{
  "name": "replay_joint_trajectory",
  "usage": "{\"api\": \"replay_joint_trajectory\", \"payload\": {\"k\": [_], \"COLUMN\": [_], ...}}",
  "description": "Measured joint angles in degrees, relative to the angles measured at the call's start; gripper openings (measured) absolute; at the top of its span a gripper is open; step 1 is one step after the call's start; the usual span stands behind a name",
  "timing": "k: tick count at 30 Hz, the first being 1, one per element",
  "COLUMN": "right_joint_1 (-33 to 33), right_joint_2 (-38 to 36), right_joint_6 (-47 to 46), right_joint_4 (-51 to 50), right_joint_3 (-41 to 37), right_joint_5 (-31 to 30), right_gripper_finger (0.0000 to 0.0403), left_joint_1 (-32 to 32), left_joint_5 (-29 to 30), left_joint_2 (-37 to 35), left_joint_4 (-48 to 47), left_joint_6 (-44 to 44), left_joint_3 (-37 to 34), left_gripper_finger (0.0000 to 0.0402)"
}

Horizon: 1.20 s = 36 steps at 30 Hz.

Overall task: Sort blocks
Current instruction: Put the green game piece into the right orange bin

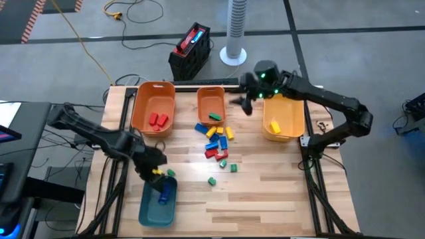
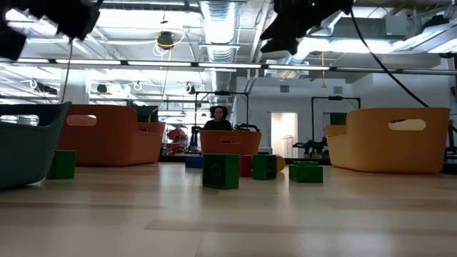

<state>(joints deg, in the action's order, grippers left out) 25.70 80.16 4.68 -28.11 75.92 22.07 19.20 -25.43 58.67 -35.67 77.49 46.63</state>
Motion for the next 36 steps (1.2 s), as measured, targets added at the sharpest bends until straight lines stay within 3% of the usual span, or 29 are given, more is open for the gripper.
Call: {"api": "replay_joint_trajectory", "payload": {"k": [3, 6, 11, 15, 21, 27, 36], "right_joint_1": [-4.76, -9.87, -16.75, -22.13, -32.31, -37.20, -37.78], "right_joint_2": [0.80, 2.19, 7.08, 12.97, 19.43, 22.66, 27.02], "right_joint_6": [3.40, 4.45, -6.45, -16.56, -24.18, -30.17, -29.57], "right_joint_4": [-3.91, -5.22, -4.81, -4.59, -8.92, -18.45, -16.21], "right_joint_3": [0.00, -0.13, -0.15, -0.20, -0.24, 0.59, 0.61], "right_joint_5": [1.85, 1.53, -5.52, -6.81, -16.66, -17.41, -17.54], "right_gripper_finger": [0.0233, 0.0233, 0.0233, 0.0233, 0.0233, 0.0233, 0.0244], "left_joint_1": [-4.28, -8.36, -12.35, -12.74, -12.52, -12.13, -12.09], "left_joint_5": [2.13, 9.85, 29.00, 37.49, 39.67, 39.72, 40.76], "left_joint_2": [-3.37, -5.25, -5.48, -4.86, -3.21, -3.34, -3.47], "left_joint_4": [-3.87, -8.26, -14.80, -14.07, -12.31, -8.28, -6.33], "left_joint_6": [-2.54, -7.65, -18.41, -22.97, -26.31, -28.50, -30.46], "left_joint_3": [4.19, 7.97, 11.02, 10.95, 10.91, 10.91, 10.86], "left_gripper_finger": [0.0277, 0.0263, 0.0252, 0.0252, 0.0252, 0.0252, 0.0252]}}
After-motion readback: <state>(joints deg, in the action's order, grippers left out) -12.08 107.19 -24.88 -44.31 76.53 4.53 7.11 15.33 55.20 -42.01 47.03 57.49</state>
